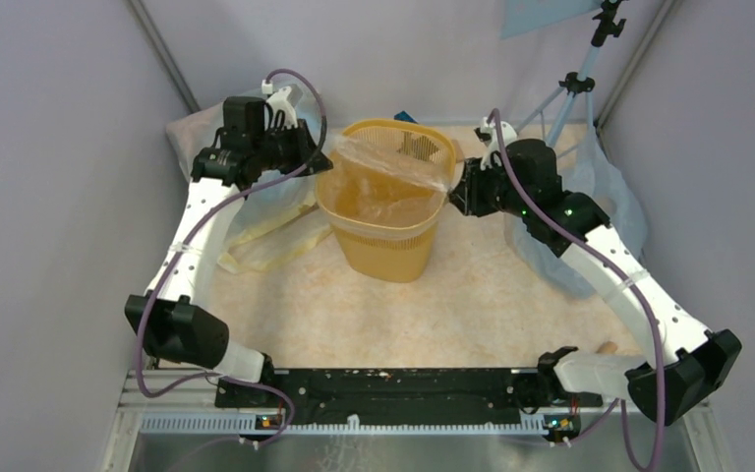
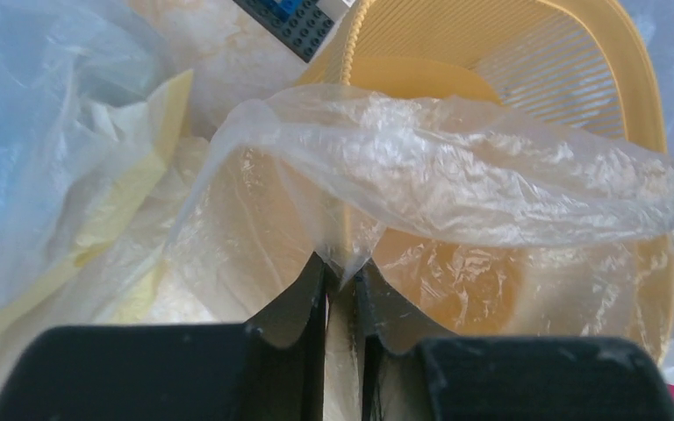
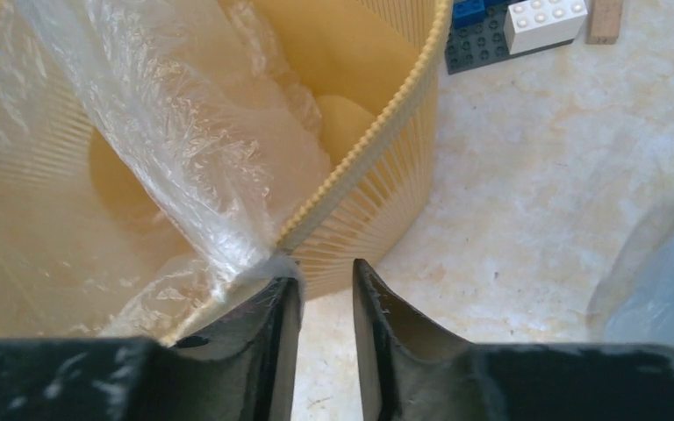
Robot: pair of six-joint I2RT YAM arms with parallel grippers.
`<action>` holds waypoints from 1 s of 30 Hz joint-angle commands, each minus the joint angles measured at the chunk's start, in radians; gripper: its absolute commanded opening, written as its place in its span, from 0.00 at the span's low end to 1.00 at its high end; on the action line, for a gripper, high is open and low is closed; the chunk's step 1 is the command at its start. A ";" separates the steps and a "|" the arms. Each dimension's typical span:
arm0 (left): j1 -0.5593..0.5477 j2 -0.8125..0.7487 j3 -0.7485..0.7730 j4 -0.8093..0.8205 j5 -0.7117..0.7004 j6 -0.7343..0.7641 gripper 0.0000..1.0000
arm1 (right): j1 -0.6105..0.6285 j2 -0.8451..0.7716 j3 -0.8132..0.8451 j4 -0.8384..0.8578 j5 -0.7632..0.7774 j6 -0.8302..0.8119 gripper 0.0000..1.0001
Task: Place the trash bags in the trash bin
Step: Place the trash bag in the trash bin.
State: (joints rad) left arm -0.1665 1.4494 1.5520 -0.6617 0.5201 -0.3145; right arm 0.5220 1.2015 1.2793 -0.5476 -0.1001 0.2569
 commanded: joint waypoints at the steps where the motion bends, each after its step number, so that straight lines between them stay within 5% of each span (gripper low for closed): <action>1: -0.012 0.045 0.182 -0.161 0.007 0.189 0.13 | 0.004 -0.067 0.064 -0.039 0.046 -0.055 0.33; 6: -0.012 0.082 0.231 -0.193 0.025 0.234 0.11 | 0.004 -0.131 0.069 -0.048 0.020 -0.081 0.46; 19: -0.040 0.152 0.325 -0.236 0.033 0.279 0.19 | 0.050 -0.073 0.230 -0.131 -0.120 -0.154 0.57; 30: -0.051 0.143 0.327 -0.239 0.017 0.287 0.33 | 0.409 0.142 0.434 -0.270 0.284 -0.303 0.65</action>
State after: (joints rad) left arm -0.2066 1.6131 1.8404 -0.9142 0.5117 -0.0399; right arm 0.8494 1.2900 1.6421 -0.7635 -0.0124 0.0250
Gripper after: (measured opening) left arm 0.321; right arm 0.652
